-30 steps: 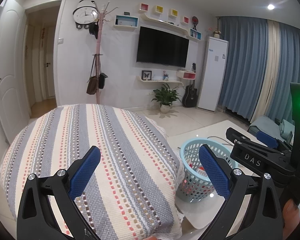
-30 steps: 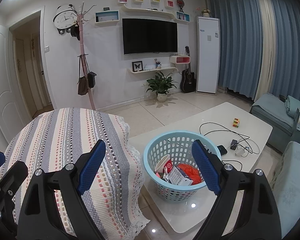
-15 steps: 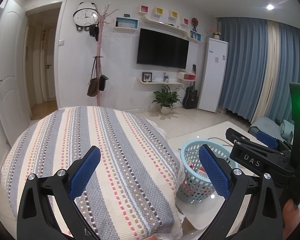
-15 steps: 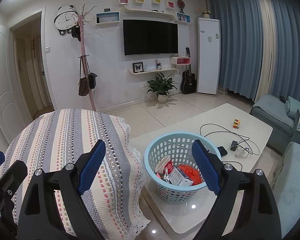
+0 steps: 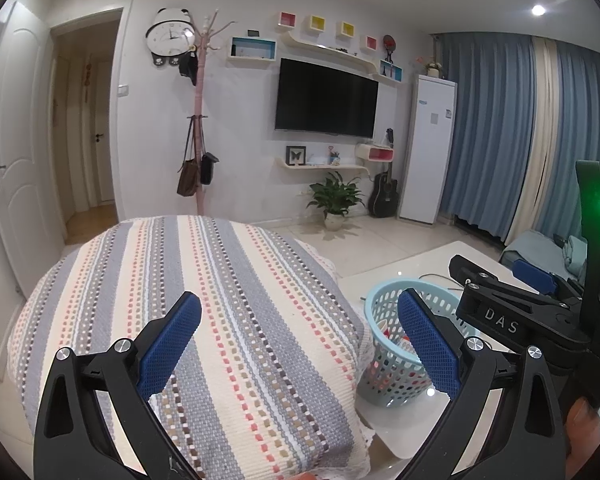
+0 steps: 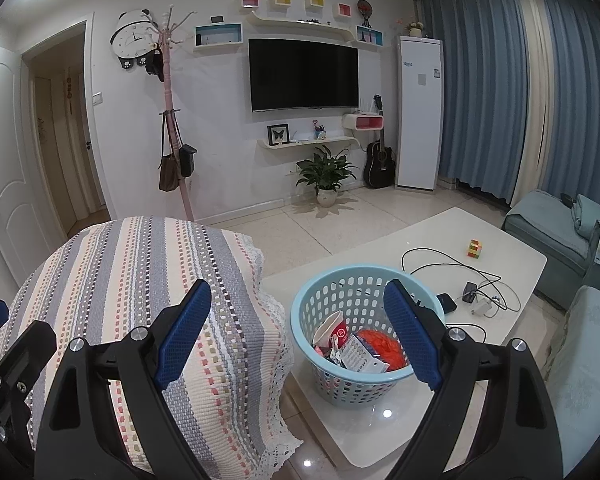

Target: Collect trash

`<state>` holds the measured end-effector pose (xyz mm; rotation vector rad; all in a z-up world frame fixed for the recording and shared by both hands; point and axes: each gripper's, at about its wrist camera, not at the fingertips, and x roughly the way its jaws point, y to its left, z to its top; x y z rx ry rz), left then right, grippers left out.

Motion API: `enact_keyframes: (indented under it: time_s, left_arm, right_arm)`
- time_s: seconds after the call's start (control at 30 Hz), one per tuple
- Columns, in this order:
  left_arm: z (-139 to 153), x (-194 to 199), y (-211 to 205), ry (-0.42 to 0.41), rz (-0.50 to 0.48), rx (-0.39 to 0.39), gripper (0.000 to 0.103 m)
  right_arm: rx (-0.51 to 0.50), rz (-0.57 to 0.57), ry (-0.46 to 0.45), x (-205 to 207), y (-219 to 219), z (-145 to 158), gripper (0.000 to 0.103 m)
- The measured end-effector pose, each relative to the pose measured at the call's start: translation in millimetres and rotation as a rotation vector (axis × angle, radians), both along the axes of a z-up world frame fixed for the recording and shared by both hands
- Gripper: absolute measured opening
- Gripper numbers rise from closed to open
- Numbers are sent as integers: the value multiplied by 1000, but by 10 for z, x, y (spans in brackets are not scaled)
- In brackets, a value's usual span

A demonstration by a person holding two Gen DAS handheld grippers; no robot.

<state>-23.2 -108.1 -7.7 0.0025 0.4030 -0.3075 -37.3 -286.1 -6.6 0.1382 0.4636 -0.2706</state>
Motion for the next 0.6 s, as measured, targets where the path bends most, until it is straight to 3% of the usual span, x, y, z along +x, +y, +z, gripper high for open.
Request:
enact_keyframes:
  time_s: [0.27, 0.6]
  left_arm:
    - [-14, 21, 13, -28, 63, 39, 95]
    - [-82, 147, 71, 3, 41, 22, 95]
  right_arm:
    - [-6, 11, 9, 72, 27, -13, 84]
    - [-13, 10, 23, 177, 68, -66, 84]
